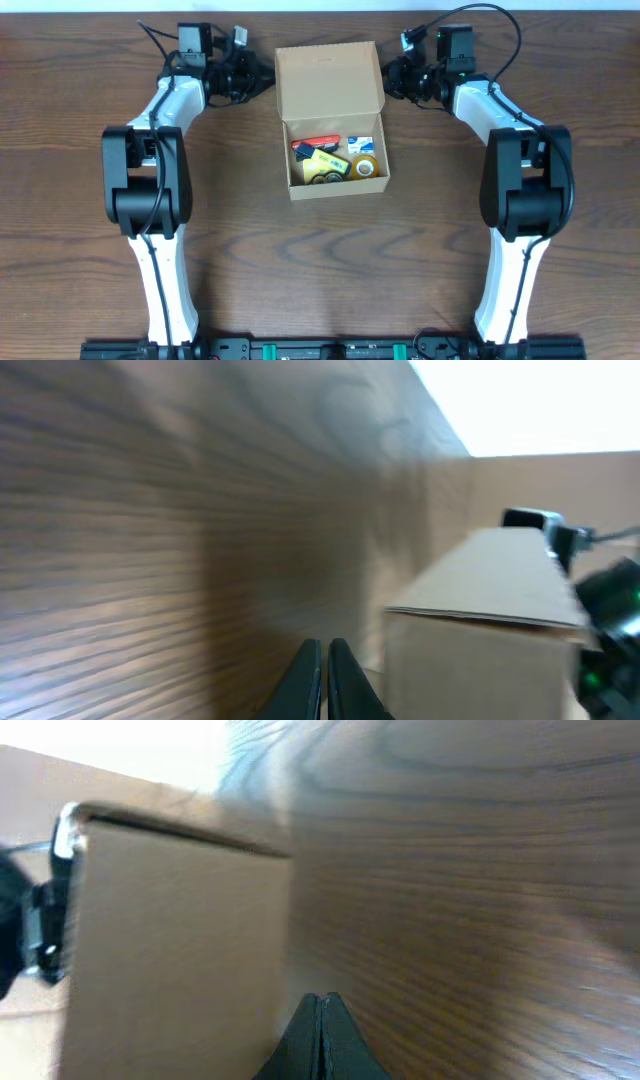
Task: Pack container
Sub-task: 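Push the open lid forward with both grippers to close the box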
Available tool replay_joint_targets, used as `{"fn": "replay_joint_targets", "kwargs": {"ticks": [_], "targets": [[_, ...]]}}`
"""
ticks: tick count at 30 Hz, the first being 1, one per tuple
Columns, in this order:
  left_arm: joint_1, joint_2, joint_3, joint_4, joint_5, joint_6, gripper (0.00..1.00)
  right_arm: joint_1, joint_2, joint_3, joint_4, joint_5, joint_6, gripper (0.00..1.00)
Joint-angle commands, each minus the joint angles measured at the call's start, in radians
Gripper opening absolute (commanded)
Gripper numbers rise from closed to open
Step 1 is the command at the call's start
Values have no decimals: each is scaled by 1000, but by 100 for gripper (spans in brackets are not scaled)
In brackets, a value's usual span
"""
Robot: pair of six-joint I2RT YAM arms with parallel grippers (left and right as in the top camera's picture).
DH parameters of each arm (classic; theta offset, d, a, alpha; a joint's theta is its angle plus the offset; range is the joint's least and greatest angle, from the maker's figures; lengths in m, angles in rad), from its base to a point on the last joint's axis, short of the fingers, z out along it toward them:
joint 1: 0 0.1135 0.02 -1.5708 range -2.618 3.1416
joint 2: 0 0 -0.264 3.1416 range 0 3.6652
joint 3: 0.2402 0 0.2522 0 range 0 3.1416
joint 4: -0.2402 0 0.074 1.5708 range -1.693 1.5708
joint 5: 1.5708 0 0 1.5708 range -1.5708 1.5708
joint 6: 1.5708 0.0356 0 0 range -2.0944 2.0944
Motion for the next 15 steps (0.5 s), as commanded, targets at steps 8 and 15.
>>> {"fn": "replay_joint_targets", "kwargs": {"ticks": [8,15], "targets": [[0,8,22,80,226,-4,5,-6,11,19,5,-218,-78,2],[0,-19,51,112,285,4,6,-33,2,64,3,-266,-79,2]]}}
